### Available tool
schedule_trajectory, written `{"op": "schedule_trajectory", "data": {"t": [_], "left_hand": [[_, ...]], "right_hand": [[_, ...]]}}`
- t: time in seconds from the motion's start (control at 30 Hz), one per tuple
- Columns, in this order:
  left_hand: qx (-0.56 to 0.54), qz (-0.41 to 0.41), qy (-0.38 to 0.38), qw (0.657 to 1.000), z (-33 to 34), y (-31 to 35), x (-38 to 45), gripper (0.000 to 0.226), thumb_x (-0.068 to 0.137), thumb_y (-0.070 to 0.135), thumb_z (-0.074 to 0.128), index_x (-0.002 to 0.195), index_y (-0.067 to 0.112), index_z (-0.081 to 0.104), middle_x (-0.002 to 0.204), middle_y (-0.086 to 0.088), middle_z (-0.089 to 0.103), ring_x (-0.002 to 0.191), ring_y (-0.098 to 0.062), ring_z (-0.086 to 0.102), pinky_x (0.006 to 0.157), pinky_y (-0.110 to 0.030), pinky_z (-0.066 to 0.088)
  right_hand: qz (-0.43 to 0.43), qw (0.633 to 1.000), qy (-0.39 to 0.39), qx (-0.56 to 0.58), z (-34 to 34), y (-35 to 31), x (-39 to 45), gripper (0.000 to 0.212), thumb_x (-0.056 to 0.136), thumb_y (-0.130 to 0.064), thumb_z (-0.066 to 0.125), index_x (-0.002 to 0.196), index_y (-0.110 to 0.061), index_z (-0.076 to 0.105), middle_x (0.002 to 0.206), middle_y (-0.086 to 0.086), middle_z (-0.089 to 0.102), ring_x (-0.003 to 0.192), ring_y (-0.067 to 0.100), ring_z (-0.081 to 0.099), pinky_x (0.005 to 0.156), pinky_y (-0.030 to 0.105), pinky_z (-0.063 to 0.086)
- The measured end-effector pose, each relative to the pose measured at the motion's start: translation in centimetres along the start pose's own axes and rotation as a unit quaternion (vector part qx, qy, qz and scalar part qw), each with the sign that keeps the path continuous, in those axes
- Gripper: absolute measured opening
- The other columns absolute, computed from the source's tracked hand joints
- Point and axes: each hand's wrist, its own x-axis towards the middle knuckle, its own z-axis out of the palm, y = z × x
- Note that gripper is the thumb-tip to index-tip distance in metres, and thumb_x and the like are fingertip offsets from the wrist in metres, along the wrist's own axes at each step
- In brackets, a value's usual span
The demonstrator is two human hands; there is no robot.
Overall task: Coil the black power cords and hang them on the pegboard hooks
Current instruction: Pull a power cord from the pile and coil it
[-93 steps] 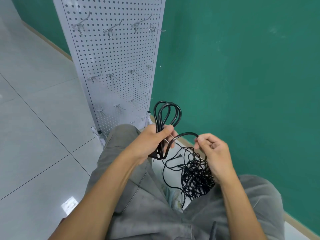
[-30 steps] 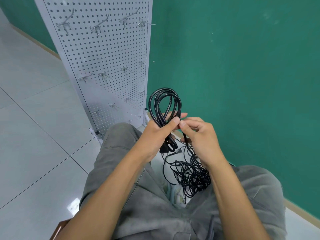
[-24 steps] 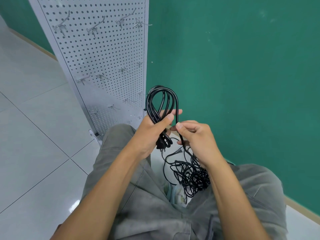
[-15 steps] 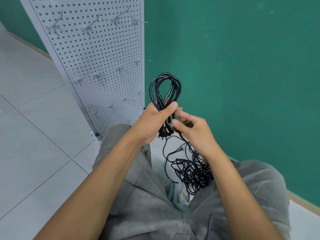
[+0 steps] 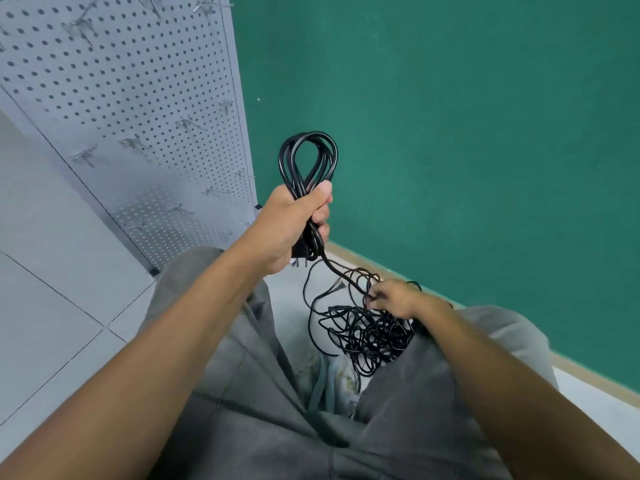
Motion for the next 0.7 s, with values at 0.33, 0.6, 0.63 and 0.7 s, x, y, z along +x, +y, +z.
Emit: {"op": "schedule_trajectory", "data": {"t": [0.33, 0.6, 0.63, 0.7], "left_hand": [[0.067, -0.009, -0.029, 0.997, 2.2, 0.8, 3.6, 0.028, 0.108, 0.022, 0.053, 0.082, 0.011, 0.053, 0.056, 0.006, 0.043, 0.050, -0.014, 0.039, 0.051, -0.022, 0.044], [0.092, 0.012, -0.039, 0.995, 4.1, 2.2, 5.4, 0.027, 0.107, 0.021, 0.054, 0.083, 0.011, 0.053, 0.058, 0.006, 0.044, 0.053, -0.012, 0.041, 0.054, -0.023, 0.047], [0.084, 0.022, -0.037, 0.996, 4.5, 2.6, 5.4, 0.026, 0.107, 0.020, 0.055, 0.083, 0.011, 0.053, 0.059, 0.005, 0.044, 0.053, -0.012, 0.041, 0.054, -0.024, 0.047], [0.071, 0.040, -0.030, 0.996, 5.3, 3.7, 5.4, 0.025, 0.107, 0.020, 0.055, 0.084, 0.010, 0.053, 0.058, 0.005, 0.045, 0.051, -0.011, 0.043, 0.052, -0.023, 0.046]], "right_hand": [[0.076, 0.957, 0.197, 0.201, -4.8, 3.2, 0.3, 0.021, 0.096, -0.014, 0.069, 0.075, -0.017, 0.072, 0.078, 0.005, 0.075, 0.065, 0.014, 0.062, 0.062, 0.034, 0.054], [-0.034, 0.863, 0.381, 0.330, -18.4, -1.8, -4.6, 0.009, 0.098, 0.001, 0.060, 0.090, -0.003, 0.063, 0.071, 0.010, 0.066, 0.052, 0.005, 0.064, 0.056, 0.019, 0.055], [-0.059, 0.857, 0.399, 0.319, -20.5, -3.0, -5.7, 0.013, 0.097, 0.001, 0.060, 0.086, -0.006, 0.062, 0.071, 0.010, 0.066, 0.055, 0.007, 0.066, 0.057, 0.021, 0.056], [-0.100, 0.863, 0.410, 0.279, -23.7, -5.0, -7.7, 0.021, 0.097, 0.000, 0.063, 0.080, -0.013, 0.062, 0.073, 0.009, 0.068, 0.066, 0.019, 0.071, 0.064, 0.028, 0.061]]}}
